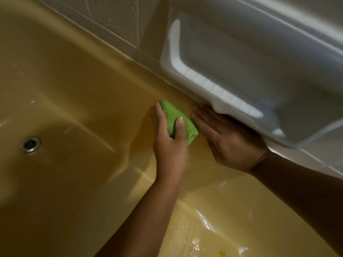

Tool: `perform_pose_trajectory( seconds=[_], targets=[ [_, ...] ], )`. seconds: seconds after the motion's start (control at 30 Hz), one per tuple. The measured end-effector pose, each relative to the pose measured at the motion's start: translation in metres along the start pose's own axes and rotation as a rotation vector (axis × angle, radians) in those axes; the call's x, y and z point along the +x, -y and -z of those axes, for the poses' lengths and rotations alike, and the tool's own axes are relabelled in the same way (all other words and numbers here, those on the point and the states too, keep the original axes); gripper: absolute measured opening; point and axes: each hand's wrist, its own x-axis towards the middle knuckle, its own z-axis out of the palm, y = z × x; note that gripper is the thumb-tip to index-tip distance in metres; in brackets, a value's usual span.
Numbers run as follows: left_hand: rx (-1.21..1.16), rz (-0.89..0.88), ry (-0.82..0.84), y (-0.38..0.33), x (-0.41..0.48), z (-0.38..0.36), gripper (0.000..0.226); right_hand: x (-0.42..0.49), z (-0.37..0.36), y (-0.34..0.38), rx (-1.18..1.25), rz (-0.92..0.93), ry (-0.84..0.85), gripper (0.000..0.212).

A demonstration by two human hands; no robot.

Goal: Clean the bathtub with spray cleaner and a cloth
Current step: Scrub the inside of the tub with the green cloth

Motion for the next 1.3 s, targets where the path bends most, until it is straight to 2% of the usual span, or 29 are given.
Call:
perform_pose_trajectory(
  seconds=[0.23, 0.37, 0.43, 0.53, 0.6, 0.7, 0.8, 0.93, 1.03, 1.17, 1.3],
  targets=[
    [0.247, 0.067, -0.034, 0.074, -0.007, 0.011, 0.068, 0.004, 0.002, 0.002, -0.104, 0.031, -0.046, 0.069],
    [0.365, 0.231, 0.022, 0.139, -0.009, 0.032, 0.072, 0.004, -0.001, 0.001, -0.12, 0.04, -0.019, 0.067],
    [0.397, 0.387, 0.055, 0.168, -0.011, 0.043, 0.075, 0.005, -0.002, 0.001, -0.112, 0.035, -0.008, 0.068],
    [0.288, 0.64, 0.027, 0.184, -0.012, 0.048, 0.077, 0.008, 0.0, 0.002, -0.112, 0.041, -0.022, 0.069],
    [0.182, 0.664, -0.049, 0.184, -0.012, 0.044, 0.077, 0.01, -0.001, 0.001, -0.116, 0.049, -0.027, 0.067],
    [-0.059, 0.625, -0.107, 0.164, -0.014, 0.031, 0.074, 0.011, -0.004, 0.002, -0.095, 0.03, -0.032, 0.062],
    [-0.261, 0.545, -0.094, 0.125, -0.019, 0.014, 0.074, 0.009, -0.004, 0.002, -0.066, 0.018, -0.04, 0.06],
    [-0.317, 0.317, 0.011, 0.062, -0.027, -0.008, 0.076, -0.009, -0.001, -0.001, -0.088, 0.032, -0.032, 0.061],
    [-0.367, 0.241, 0.106, 0.026, -0.032, -0.018, 0.077, -0.043, 0.004, -0.005, -0.086, 0.018, -0.041, 0.062],
    [-0.266, 0.066, 0.182, 0.001, -0.041, -0.033, 0.076, -0.076, 0.012, -0.012, -0.06, 0.022, -0.029, 0.06],
    [0.014, -0.025, 0.105, 0.028, -0.057, -0.042, 0.083, -0.076, 0.009, -0.014, -0.014, 0.012, -0.011, 0.061]
  ],
)
